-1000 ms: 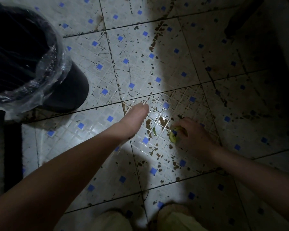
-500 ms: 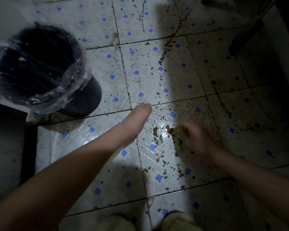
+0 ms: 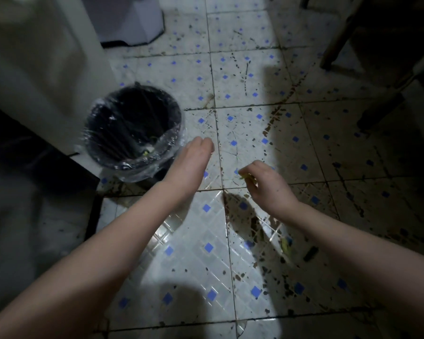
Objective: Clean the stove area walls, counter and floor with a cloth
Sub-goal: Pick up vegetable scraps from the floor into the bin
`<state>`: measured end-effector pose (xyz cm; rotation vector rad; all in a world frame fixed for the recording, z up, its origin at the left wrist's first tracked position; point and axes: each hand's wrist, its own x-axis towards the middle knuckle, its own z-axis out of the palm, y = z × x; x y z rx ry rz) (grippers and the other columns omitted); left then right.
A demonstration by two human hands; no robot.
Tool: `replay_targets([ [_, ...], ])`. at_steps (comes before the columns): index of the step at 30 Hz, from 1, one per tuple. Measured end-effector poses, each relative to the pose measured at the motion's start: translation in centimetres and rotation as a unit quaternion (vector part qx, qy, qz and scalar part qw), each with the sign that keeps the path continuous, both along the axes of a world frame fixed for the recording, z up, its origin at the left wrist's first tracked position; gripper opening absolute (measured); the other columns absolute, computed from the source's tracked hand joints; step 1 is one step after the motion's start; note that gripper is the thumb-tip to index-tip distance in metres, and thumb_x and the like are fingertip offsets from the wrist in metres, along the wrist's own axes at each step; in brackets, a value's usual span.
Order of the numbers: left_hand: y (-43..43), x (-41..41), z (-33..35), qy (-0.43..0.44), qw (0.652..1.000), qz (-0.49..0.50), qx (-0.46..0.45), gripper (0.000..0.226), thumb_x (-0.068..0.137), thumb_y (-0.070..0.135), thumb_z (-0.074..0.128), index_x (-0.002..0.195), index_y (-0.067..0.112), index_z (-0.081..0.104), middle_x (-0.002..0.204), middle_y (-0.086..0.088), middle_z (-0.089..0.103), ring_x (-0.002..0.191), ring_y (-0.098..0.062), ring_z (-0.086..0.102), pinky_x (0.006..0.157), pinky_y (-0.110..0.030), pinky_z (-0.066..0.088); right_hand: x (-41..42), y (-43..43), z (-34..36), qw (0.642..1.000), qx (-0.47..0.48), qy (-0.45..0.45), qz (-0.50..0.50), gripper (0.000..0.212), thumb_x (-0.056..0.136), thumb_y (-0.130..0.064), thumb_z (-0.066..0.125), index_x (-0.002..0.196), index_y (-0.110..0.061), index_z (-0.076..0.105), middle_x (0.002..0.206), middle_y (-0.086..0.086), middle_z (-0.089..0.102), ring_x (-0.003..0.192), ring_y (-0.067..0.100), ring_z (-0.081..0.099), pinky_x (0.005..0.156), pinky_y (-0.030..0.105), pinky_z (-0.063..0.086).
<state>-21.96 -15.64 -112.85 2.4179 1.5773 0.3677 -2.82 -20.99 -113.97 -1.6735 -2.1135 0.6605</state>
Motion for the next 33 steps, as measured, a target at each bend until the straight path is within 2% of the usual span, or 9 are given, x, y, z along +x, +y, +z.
replay_targets([
  [1, 0.2, -0.7, 0.7, 0.000, 1.000, 0.014, 0.012, 0.031, 0.081, -0.015, 0.048, 0.099, 0.011, 0.046, 0.092, -0.008, 0.045, 0.081, -0.027, 0.045, 0.066, -0.034, 0.033, -0.6, 0.6, 0.4, 1.000, 0.007, -0.002, 0.009, 0.026, 0.090, -0.003, 0.052, 0.113, -0.011, 0.061, 0.109, 0.003, 0.059, 0.098, 0.017, 0.056, 0.085, 0.037, 0.051],
  [4, 0.4, -2.4, 2.9, -0.025, 0.998, 0.042, 0.027, 0.020, 0.088, -0.006, 0.048, 0.103, 0.008, 0.049, 0.099, -0.014, 0.049, 0.090, -0.033, 0.049, 0.075, -0.047, 0.043, -2.2, 2.6, 1.6, 0.998, 0.049, -0.007, 0.034, 0.025, 0.091, -0.004, 0.053, 0.113, -0.012, 0.061, 0.109, 0.003, 0.060, 0.099, 0.017, 0.056, 0.082, 0.037, 0.052],
  [7, 0.1, -3.3, 5.1, -0.060, 0.995, 0.062, 0.048, 0.011, 0.094, 0.008, 0.047, 0.105, 0.008, 0.051, 0.101, -0.012, 0.049, 0.094, -0.030, 0.049, 0.077, -0.046, 0.043, -3.7, 4.9, 2.9, 0.995, 0.095, -0.004, 0.027, 0.023, 0.090, -0.005, 0.053, 0.110, -0.013, 0.062, 0.105, 0.003, 0.060, 0.095, 0.019, 0.057, 0.076, 0.035, 0.051],
  [11, 0.8, -5.7, 7.5, -0.066, 0.986, 0.115, 0.100, 0.012, 0.094, 0.008, 0.047, 0.105, 0.010, 0.051, 0.101, -0.011, 0.049, 0.095, -0.030, 0.048, 0.077, -0.047, 0.043, -5.5, 7.7, 4.6, 0.989, 0.146, 0.015, 0.010, 0.023, 0.087, -0.005, 0.056, 0.108, -0.012, 0.063, 0.102, 0.004, 0.060, 0.092, 0.022, 0.058, 0.073, 0.034, 0.049],
  [16, 2.0, -9.7, 7.7, 0.029, 0.977, 0.195, 0.080, 0.024, 0.087, -0.003, 0.052, 0.107, 0.011, 0.049, 0.105, -0.013, 0.050, 0.099, -0.034, 0.050, 0.075, -0.044, 0.040, -8.7, 10.3, 6.2, 0.986, 0.166, 0.012, 0.033, 0.023, 0.088, -0.010, 0.058, 0.109, -0.016, 0.063, 0.104, 0.004, 0.060, 0.094, 0.024, 0.058, 0.073, 0.039, 0.050],
  [20, 1.4, -11.8, 6.9, 0.080, 0.973, 0.209, 0.062, 0.025, 0.085, -0.004, 0.052, 0.106, 0.010, 0.051, 0.103, -0.014, 0.050, 0.095, -0.037, 0.053, 0.071, -0.044, 0.042, -11.6, 11.1, 7.1, 0.983, 0.172, 0.016, 0.066, 0.025, 0.087, -0.012, 0.060, 0.111, -0.018, 0.063, 0.106, 0.004, 0.060, 0.096, 0.025, 0.058, 0.075, 0.040, 0.050],
  [22, 0.7, -12.5, 6.7, 0.099, 0.973, 0.201, 0.052, 0.033, 0.083, -0.006, 0.050, 0.113, 0.009, 0.052, 0.106, -0.014, 0.051, 0.099, -0.035, 0.052, 0.074, -0.043, 0.042, -12.8, 11.4, 7.2, 0.982, 0.168, 0.005, 0.085, 0.028, 0.088, -0.014, 0.060, 0.115, -0.019, 0.062, 0.108, 0.003, 0.060, 0.099, 0.025, 0.057, 0.074, 0.036, 0.047],
  [27, -0.2, -13.5, 6.7, 0.120, 0.971, 0.198, 0.055, 0.039, 0.080, -0.006, 0.051, 0.116, 0.010, 0.053, 0.105, -0.011, 0.055, 0.099, -0.032, 0.053, 0.078, -0.042, 0.044, -14.4, 11.6, 6.9, 0.983, 0.144, -0.002, 0.116, 0.037, 0.089, -0.023, 0.060, 0.126, -0.022, 0.056, 0.115, 0.002, 0.058, 0.106, 0.024, 0.056, 0.082, 0.035, 0.045],
  [33, -0.5, -12.0, 6.9, 0.122, 0.972, 0.179, 0.088, 0.035, 0.082, -0.005, 0.051, 0.112, 0.011, 0.056, 0.103, -0.010, 0.056, 0.095, -0.033, 0.054, 0.075, -0.042, 0.042, -12.0, 10.8, 6.5, 0.986, 0.136, -0.016, 0.095, 0.036, 0.089, -0.017, 0.057, 0.125, -0.022, 0.056, 0.112, 0.003, 0.057, 0.105, 0.024, 0.055, 0.081, 0.037, 0.046],
])
